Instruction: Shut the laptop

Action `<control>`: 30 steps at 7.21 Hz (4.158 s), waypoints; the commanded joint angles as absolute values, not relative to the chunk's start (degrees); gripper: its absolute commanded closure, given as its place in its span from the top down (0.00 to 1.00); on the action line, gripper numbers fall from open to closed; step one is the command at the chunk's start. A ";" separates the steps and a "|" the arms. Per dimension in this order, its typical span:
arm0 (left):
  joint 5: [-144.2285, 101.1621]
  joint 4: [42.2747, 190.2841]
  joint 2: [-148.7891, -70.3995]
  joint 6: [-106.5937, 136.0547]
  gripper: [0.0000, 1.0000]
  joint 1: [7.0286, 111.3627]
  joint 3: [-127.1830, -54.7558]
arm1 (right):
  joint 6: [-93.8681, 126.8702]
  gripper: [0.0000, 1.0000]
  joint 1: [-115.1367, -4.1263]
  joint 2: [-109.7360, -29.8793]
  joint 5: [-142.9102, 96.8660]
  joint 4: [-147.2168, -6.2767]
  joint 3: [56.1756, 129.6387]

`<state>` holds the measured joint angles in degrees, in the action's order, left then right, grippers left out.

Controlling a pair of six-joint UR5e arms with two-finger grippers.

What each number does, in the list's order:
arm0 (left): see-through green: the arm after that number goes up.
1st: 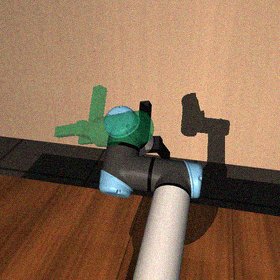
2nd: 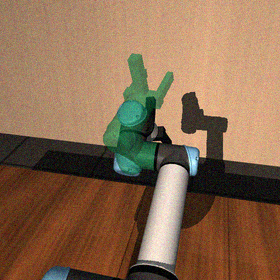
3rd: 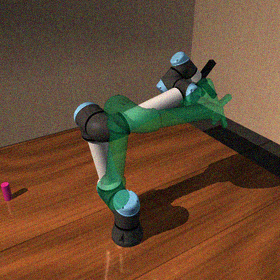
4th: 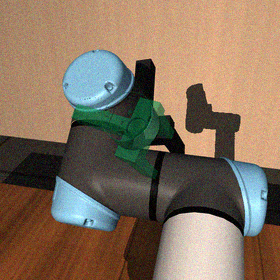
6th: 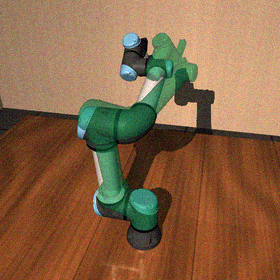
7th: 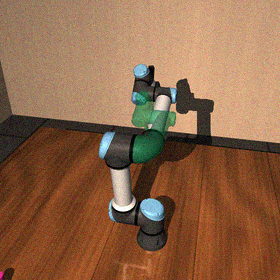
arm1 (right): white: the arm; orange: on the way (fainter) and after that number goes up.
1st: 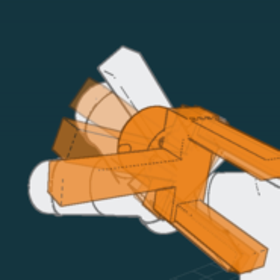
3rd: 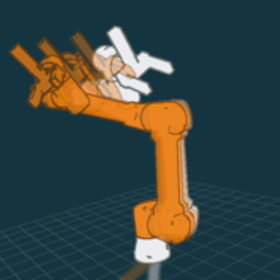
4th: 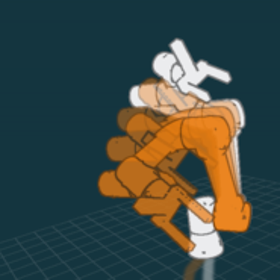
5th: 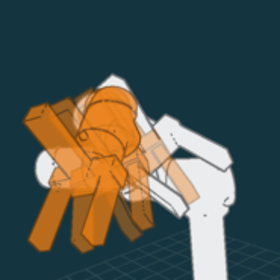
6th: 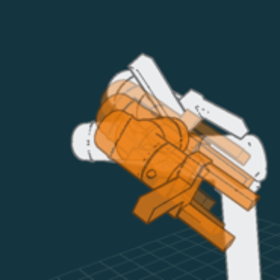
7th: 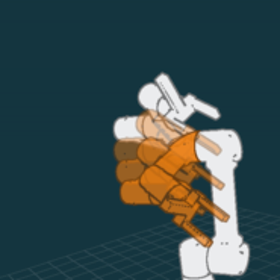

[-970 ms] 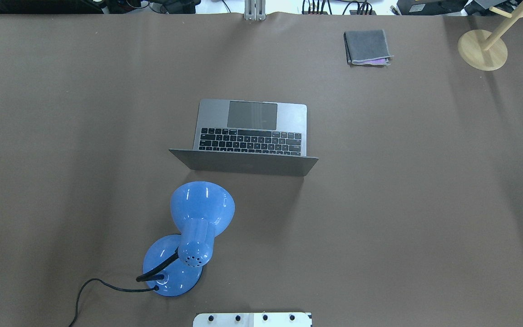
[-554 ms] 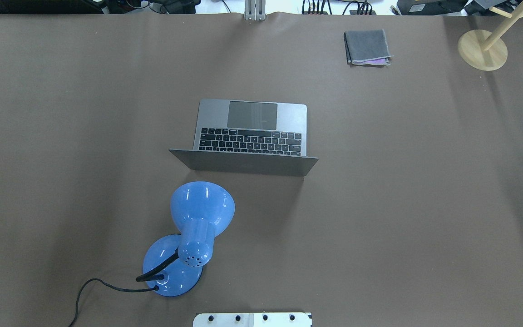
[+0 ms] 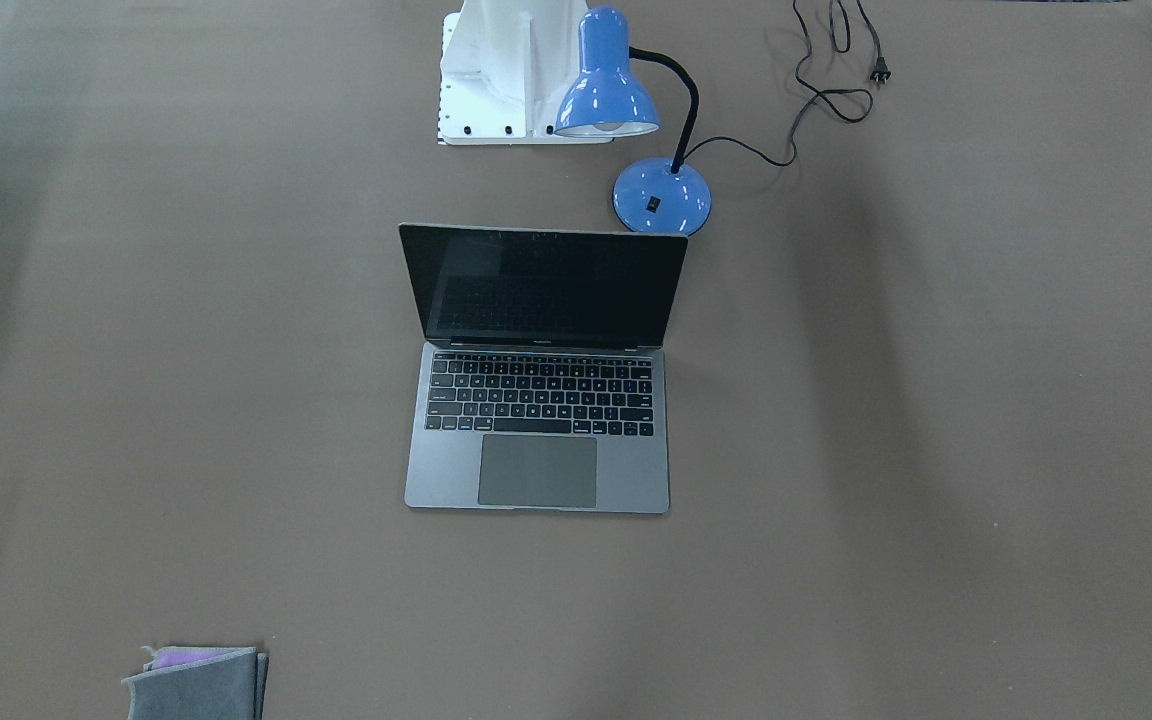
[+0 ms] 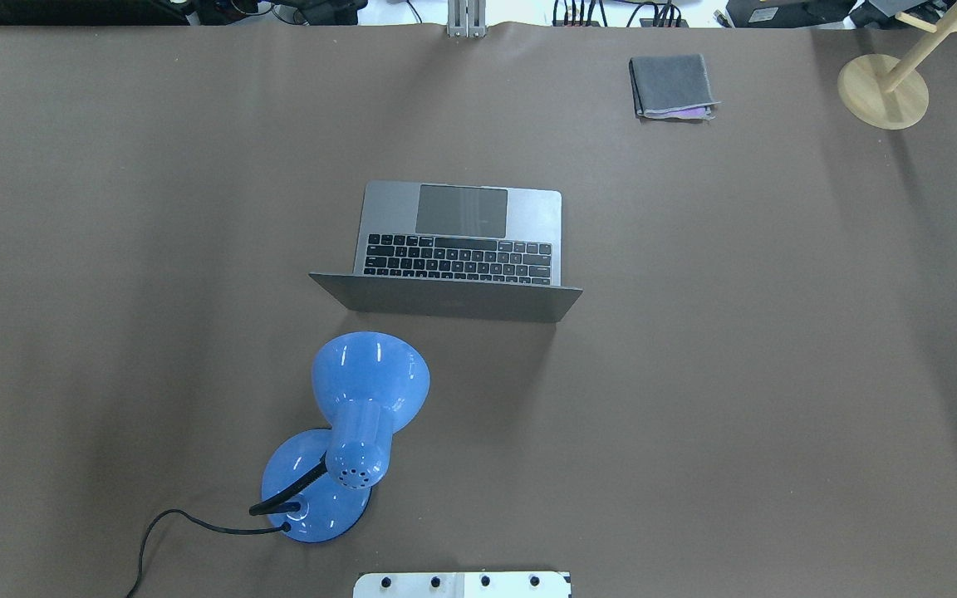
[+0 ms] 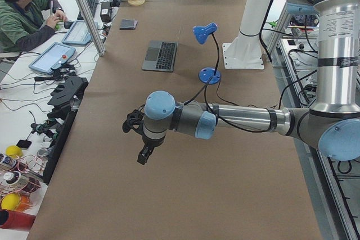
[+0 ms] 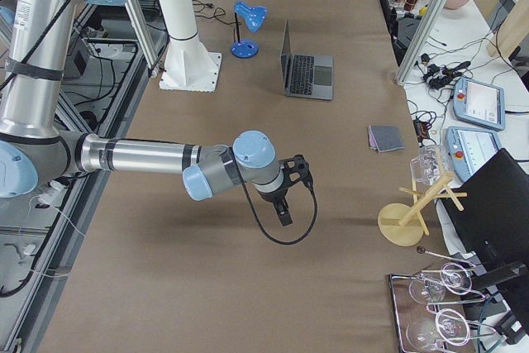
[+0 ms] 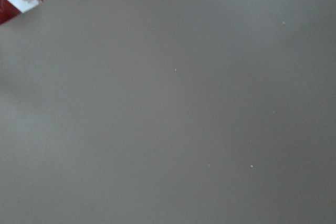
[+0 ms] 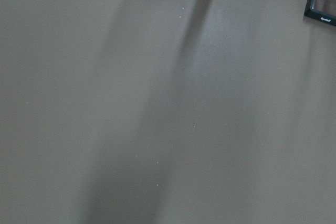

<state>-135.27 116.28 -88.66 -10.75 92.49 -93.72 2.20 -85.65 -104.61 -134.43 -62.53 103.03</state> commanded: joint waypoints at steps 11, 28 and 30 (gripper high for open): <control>-140.98 150.64 -100.90 52.47 0.03 50.39 -94.56 | 76.99 0.00 -40.45 -99.24 -119.20 -31.20 116.37; -129.20 143.80 -114.60 71.02 0.00 45.52 -96.07 | 85.17 0.00 -31.19 -67.70 -94.66 -64.25 113.05; -126.48 143.52 -116.97 70.67 0.00 45.79 -92.75 | 84.99 0.00 -32.95 -67.32 -94.75 -64.25 111.63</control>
